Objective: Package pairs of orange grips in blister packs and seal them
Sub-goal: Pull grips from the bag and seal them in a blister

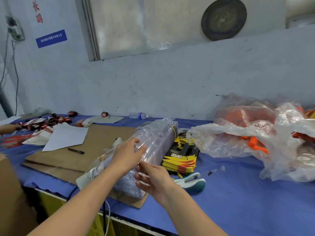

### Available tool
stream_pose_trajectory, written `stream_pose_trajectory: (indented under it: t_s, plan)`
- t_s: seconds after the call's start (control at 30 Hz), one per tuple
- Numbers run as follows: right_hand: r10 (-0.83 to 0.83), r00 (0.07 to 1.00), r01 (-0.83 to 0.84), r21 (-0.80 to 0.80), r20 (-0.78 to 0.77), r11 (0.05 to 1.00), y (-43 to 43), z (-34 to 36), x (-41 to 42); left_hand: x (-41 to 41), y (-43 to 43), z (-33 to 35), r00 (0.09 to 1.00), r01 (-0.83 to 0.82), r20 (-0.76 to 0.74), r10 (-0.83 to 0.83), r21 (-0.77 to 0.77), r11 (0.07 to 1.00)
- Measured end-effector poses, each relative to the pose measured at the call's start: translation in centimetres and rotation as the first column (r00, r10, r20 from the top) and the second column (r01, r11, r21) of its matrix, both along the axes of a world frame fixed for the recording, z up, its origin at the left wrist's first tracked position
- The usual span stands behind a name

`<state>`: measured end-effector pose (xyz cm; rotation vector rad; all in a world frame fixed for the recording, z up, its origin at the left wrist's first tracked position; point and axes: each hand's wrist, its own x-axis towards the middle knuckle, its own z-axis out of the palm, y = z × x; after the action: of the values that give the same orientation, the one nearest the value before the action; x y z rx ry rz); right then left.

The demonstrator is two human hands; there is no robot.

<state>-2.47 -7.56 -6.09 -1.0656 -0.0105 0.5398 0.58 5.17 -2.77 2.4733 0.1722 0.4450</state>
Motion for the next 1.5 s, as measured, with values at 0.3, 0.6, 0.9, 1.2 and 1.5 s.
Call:
stream_pose_trajectory:
  t_s: [0.3, 0.6, 0.9, 1.2, 1.5]
  plan:
    - [-0.007, 0.977, 0.052, 0.208, -0.213, 0.977, 1.5, -1.1, 0.0, 0.3, 0.4, -0.1, 1.0, 0.001, 0.005, -0.001, -0.059, 0.998]
    - [-0.122, 0.975, 0.137, 0.072, -0.188, 0.988, 1.9, -1.2, 0.2, 0.3, 0.4, 0.4, 1.0, 0.003, 0.013, -0.003, -0.058, 0.998]
    - [-0.218, 0.976, 0.214, -0.166, -0.005, 0.963, 2.6, -0.6, 1.0, 1.2, 1.9, 7.0, 0.978, 0.019, 0.207, 0.015, -0.164, 0.986]
    - [-0.146, 0.972, 0.205, -0.359, 0.183, 0.911, 1.6, -0.3, 1.1, -0.5, 0.3, 11.4, 0.899, 0.285, 0.438, -0.033, -0.525, 0.802]
    - [-0.548, 0.773, 0.447, 0.337, 0.321, 0.829, -15.2, 8.2, 1.1, -3.0, -3.3, 7.4, 0.579, 0.424, 0.318, -0.75, -0.904, -0.056]
